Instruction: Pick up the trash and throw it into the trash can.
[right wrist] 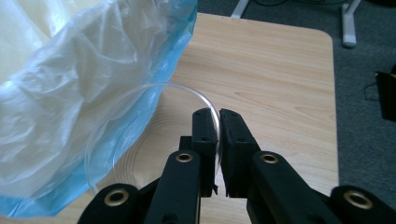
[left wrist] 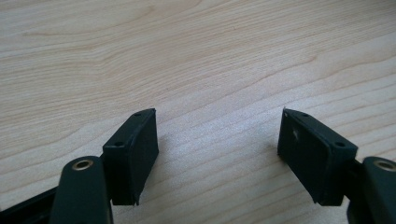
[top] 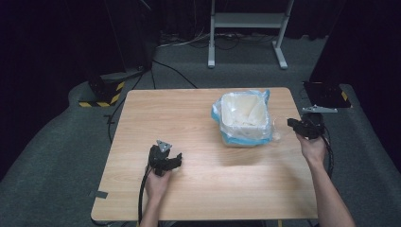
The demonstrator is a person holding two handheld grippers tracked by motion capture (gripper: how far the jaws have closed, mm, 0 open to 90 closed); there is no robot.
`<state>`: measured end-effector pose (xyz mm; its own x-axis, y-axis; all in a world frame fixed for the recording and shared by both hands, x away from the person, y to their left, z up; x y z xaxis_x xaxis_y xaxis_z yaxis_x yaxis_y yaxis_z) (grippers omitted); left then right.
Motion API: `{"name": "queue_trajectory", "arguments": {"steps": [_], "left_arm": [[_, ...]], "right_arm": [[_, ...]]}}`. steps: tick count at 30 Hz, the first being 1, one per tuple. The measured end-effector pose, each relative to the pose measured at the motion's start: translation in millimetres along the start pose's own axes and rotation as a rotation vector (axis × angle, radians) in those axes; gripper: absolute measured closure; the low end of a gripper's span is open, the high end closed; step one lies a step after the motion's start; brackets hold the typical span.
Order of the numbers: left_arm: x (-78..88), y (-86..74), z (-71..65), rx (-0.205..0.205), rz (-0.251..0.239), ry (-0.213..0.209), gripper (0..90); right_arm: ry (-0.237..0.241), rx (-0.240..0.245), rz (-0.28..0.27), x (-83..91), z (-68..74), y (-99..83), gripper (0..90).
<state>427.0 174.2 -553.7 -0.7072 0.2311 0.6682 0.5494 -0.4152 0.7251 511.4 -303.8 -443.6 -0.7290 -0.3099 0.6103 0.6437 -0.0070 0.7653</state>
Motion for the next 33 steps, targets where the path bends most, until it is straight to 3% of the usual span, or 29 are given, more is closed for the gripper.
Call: {"name": "queue_trajectory", "arguments": {"steps": [1,22,33], "left_arm": [[0.0,0.0,-0.1,0.001,0.000,0.000,28.6],[0.9,-0.6,-0.5,-0.003,0.001,0.000,28.5],[0.9,-0.6,-0.5,-0.003,0.001,0.000,28.5]], "right_arm": [[-0.008,0.016,-0.003,5.8,1.1,1.0,85.1],[0.047,0.004,-0.068,50.1,0.4,11.9,85.2],[0.063,0.010,-0.085,69.9,11.8,30.2,85.2]]}}
Point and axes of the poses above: each handheld gripper's, and its own axes: x roughly backward along the jaws, y roughly out of its top, z roughly to its left, the point moved 4 cm from there along -x, roughly forward along the jaws, and after that the axes turned 13 degrees about -x, right-handed, at the moved point
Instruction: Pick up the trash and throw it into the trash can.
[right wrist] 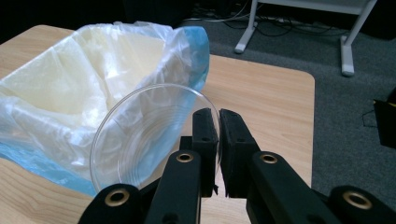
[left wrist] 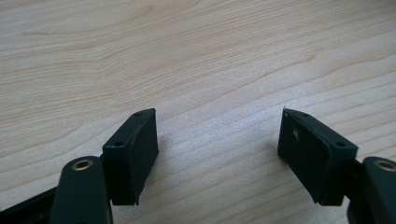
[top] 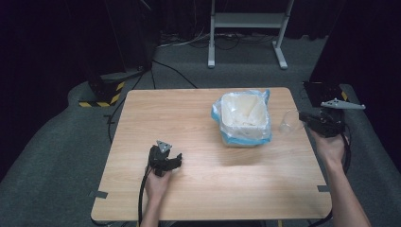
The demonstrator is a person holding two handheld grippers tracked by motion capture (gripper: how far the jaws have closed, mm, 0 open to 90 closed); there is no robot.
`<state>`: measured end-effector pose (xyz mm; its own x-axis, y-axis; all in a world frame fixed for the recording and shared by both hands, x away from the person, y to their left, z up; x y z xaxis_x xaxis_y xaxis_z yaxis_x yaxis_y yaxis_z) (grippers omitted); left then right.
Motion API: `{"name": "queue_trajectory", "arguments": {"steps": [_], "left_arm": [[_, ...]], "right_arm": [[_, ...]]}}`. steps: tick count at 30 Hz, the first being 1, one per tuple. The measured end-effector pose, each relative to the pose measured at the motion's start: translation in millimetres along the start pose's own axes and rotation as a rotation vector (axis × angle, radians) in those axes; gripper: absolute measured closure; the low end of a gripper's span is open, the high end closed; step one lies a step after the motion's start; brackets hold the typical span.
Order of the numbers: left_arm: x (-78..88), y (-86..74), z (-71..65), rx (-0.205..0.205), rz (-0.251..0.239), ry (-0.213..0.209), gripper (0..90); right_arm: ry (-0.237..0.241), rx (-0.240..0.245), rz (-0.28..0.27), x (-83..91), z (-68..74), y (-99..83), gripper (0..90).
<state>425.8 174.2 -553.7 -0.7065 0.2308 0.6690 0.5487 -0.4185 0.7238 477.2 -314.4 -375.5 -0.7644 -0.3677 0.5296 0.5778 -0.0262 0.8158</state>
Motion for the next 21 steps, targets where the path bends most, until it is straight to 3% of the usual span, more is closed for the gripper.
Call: {"name": "queue_trajectory", "arguments": {"steps": [8,15,21], "left_arm": [[-0.1,0.1,-0.1,0.002,-0.001,0.001,28.5],[-0.1,0.1,-0.1,0.003,-0.002,0.001,28.5],[-0.1,0.1,-0.1,0.002,-0.002,0.001,28.5]], "right_arm": [[0.021,0.009,0.016,2.2,9.1,9.1,85.3],[0.055,0.002,-0.013,5.4,16.7,18.9,85.3],[0.075,0.037,-0.020,4.4,32.8,28.7,85.4]]}}
Point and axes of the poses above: each handheld gripper's, and its own axes: x roughly backward along the jaws, y roughly out of its top, z roughly to its left, the point moved 4 cm from there along -x, roughly forward along the jaws, and after that the axes turned 13 degrees about -x, right-handed, at the moved point
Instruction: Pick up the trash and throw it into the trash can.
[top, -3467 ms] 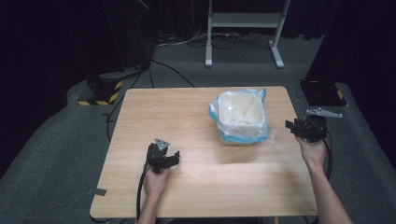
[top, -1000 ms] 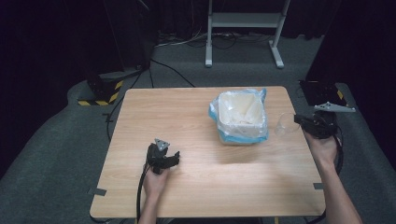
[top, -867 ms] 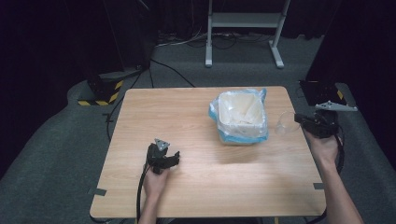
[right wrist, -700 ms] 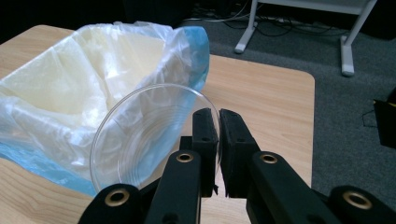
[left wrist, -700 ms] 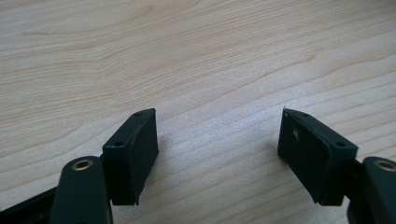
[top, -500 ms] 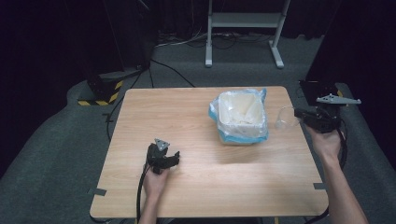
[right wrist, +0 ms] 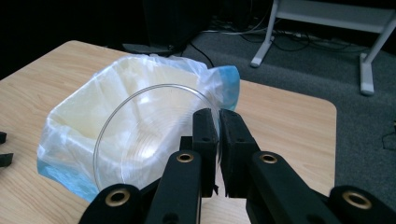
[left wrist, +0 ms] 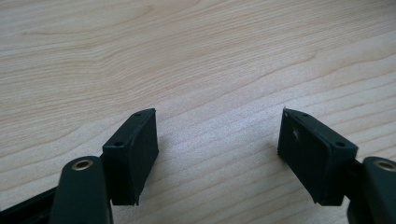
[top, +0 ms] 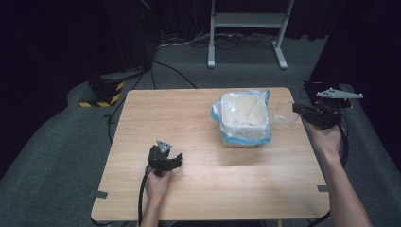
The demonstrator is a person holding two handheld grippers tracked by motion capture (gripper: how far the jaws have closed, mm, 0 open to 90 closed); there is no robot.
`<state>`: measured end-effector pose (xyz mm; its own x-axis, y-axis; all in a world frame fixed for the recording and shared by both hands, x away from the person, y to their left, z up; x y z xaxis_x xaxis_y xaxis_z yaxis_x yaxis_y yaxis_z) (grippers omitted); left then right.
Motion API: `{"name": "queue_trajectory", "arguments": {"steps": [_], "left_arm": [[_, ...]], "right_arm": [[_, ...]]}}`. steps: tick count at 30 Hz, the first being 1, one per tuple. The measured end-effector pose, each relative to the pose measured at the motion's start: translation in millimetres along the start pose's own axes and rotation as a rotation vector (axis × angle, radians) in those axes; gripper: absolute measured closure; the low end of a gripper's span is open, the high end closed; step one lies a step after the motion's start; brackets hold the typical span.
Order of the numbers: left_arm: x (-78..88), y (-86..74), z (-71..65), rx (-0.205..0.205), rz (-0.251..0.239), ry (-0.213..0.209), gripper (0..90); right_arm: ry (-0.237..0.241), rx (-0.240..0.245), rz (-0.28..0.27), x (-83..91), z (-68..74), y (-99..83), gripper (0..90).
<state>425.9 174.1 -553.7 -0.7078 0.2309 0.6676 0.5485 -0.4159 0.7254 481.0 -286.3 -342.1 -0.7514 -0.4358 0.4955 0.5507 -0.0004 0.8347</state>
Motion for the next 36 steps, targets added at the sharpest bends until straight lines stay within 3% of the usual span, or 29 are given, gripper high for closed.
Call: {"name": "queue_trajectory", "arguments": {"steps": [14,21,31,36], "left_arm": [[0.0,0.0,0.1,0.000,0.000,0.000,28.5],[0.1,-0.1,0.2,-0.003,0.002,-0.001,28.4],[0.0,0.0,0.1,-0.001,0.000,0.000,28.5],[0.0,0.0,0.0,0.000,0.000,0.000,28.4]], "right_arm": [[0.058,0.038,-0.004,-11.7,28.0,17.4,85.3],[0.090,0.028,0.009,-32.2,40.0,21.4,85.3],[0.111,0.008,0.019,-52.2,45.4,16.5,85.0],[0.121,-0.004,0.049,-68.0,44.9,8.2,84.9]]}}
Point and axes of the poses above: each handheld gripper's, and its own axes: x roughly backward along the jaws, y roughly out of its top, z roughly to its left, the point moved 4 cm from there along -x, roughly forward along the jaws, and after that the axes turned 13 degrees about -x, right-handed, at the moved point
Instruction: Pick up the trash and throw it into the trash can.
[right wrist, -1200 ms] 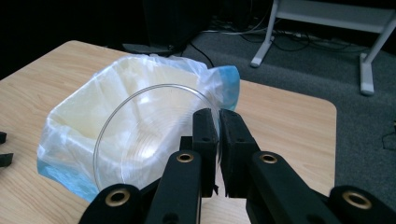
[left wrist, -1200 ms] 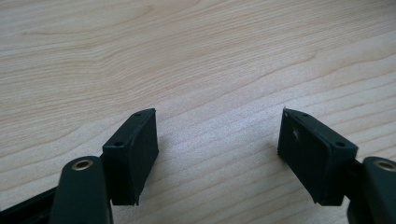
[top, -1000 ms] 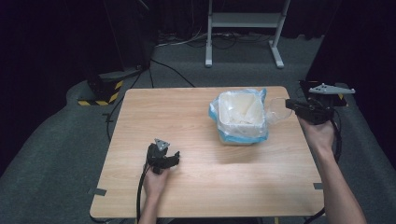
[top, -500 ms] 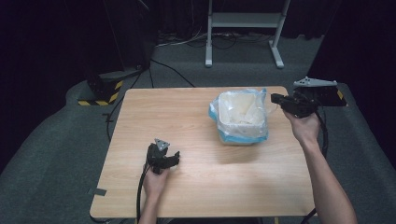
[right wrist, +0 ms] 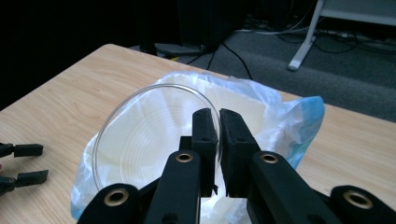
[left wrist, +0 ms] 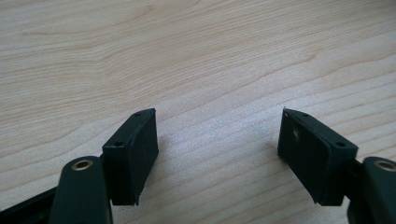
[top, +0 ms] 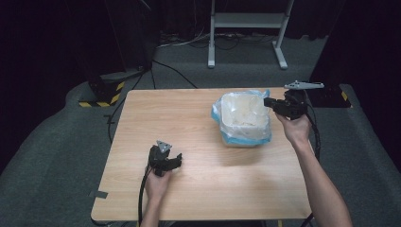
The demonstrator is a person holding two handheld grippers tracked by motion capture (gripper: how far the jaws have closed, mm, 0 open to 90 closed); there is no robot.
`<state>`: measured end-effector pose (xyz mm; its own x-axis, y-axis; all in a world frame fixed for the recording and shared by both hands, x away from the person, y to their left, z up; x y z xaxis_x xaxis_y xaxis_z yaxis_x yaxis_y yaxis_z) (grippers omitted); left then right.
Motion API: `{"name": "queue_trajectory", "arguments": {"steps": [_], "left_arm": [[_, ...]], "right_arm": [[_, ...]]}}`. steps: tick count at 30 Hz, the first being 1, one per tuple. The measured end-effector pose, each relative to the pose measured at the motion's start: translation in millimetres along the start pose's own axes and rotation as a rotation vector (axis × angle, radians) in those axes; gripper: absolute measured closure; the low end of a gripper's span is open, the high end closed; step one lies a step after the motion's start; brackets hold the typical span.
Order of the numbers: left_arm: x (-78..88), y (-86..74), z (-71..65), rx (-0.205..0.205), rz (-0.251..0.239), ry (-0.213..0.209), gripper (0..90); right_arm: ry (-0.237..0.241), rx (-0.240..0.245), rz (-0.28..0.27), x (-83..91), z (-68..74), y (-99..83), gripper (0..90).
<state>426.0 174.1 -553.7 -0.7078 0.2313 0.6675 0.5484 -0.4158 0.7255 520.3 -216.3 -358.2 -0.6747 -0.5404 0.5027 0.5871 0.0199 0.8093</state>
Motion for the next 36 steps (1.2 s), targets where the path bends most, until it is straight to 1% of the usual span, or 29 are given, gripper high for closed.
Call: {"name": "queue_trajectory", "arguments": {"steps": [1,2,4,5,10,11,13,15,18,20,23,24,26,28,31,36], "left_arm": [[0.0,0.0,0.0,0.000,0.000,0.000,28.4],[0.0,0.0,0.0,0.000,0.000,0.000,28.4],[0.0,0.0,0.0,0.000,0.000,0.000,28.4],[0.0,0.0,0.0,0.000,0.000,0.000,28.4],[0.0,0.0,0.0,0.000,0.000,0.000,28.4],[0.0,0.0,0.0,0.000,0.000,0.000,28.4],[0.0,0.0,0.0,0.000,0.000,0.000,28.4],[0.0,0.0,0.0,0.000,0.000,0.000,28.4],[0.0,0.0,0.0,0.000,-0.001,0.000,28.5],[0.0,0.0,0.0,0.000,0.000,0.000,28.4],[0.0,0.0,0.0,0.000,0.000,0.000,28.4],[0.1,-0.1,0.2,-0.003,0.002,-0.001,28.5],[0.1,-0.1,0.2,-0.003,0.002,-0.001,28.4],[0.1,-0.1,0.2,-0.003,0.002,-0.001,28.4],[0.1,-0.1,0.2,-0.003,0.002,-0.001,28.4],[0.1,-0.1,0.2,-0.003,0.001,-0.002,28.4]], "right_arm": [[0.000,0.000,0.000,0.0,0.0,0.0,84.9],[0.005,-0.012,-0.002,-3.0,0.1,-1.4,84.9],[0.005,-0.009,-0.004,-4.8,0.1,-2.1,84.8],[-0.003,-0.007,0.005,-9.3,0.2,-4.8,84.8],[-0.001,-0.018,0.004,-15.8,-2.1,-8.6,84.7],[-0.003,-0.020,0.012,-19.5,-2.3,-11.0,84.6],[-0.004,-0.016,0.016,-21.2,-2.4,-11.7,84.5],[-0.017,-0.005,0.027,-27.1,-1.7,-13.9,84.2],[-0.022,-0.005,0.030,-30.6,-1.2,-15.0,84.1],[-0.032,-0.004,0.048,-36.9,-0.3,-18.0,84.2],[-0.034,-0.005,0.054,-39.6,-0.9,-19.6,83.9],[-0.037,-0.009,0.060,-42.2,-2.4,-21.5,81.8],[-0.037,-0.020,0.061,-44.2,-4.7,-23.3,73.3],[-0.036,-0.028,0.069,-45.5,-6.9,-25.5,72.0],[-0.040,-0.023,0.065,-45.1,-7.9,-26.9,71.3],[-0.037,-0.014,0.032,-36.5,-9.8,-27.5,67.6]]}}
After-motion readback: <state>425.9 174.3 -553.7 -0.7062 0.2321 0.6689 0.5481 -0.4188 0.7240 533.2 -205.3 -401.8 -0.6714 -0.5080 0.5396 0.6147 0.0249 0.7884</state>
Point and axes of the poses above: each handheld gripper's, and its own axes: x roughly backward along the jaws, y roughly out of its top, z roughly to its left, the point moved 4 cm from there along -x, roughly forward along the jaws, and after that the axes turned 13 degrees about -x, right-handed, at the moved point
